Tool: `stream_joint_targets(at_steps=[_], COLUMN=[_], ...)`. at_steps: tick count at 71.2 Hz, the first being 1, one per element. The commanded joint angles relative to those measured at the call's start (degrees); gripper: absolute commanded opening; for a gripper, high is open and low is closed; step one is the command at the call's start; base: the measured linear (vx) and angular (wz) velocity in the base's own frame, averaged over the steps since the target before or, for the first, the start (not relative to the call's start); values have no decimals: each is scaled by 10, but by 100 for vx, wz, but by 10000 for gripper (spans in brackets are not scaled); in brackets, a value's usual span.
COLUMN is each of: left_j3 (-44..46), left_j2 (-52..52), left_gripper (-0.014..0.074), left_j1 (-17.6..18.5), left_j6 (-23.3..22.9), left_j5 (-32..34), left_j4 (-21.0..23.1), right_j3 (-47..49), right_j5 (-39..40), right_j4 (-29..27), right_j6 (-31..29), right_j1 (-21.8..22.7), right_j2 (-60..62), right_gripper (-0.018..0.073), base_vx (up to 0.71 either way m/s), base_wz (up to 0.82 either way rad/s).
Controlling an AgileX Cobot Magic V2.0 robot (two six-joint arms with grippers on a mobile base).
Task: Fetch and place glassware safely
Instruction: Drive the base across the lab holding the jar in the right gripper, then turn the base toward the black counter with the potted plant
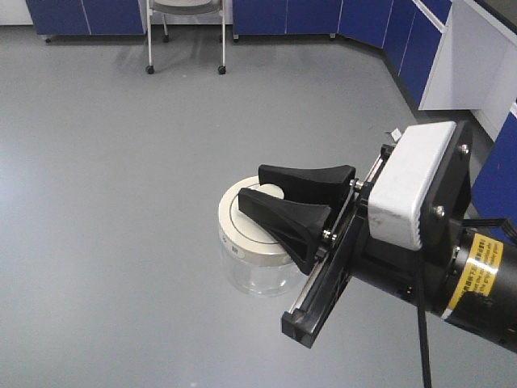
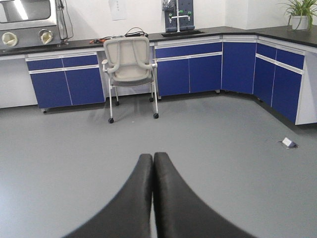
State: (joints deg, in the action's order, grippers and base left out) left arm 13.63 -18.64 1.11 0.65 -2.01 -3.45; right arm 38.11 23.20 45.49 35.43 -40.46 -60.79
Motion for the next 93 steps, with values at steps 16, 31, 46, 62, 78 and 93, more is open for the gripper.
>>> stream_joint_targets(at_steps=[16,31,46,62,78,93], left_j3=[16,16,16,16,16,16], left_j2=[-5,-5,-5,-5,-5,-5], left_gripper=[-7,-7,-7,-7,-7,-7], left_j1=[4,4,4,4,4,4], left_j6=[-3,-3,-3,-3,-3,-3], left_j5=[41,41,41,41,41,41], left_j4=[6,6,6,6,6,6], right_j3=[18,18,18,18,18,18], right_j5=[45,45,45,45,45,46], right_j4=[-15,-15,-15,-15,-15,-15], right_j6=[-1,-1,-1,-1,-1,-1], right_j1=[1,1,1,1,1,1], right_j2=[12,12,12,12,12,12], right_gripper=[-1,-1,-1,-1,-1,-1], base_vx=[50,53,54,56,57,56], base_wz=[-7,-5,3,5,3,5])
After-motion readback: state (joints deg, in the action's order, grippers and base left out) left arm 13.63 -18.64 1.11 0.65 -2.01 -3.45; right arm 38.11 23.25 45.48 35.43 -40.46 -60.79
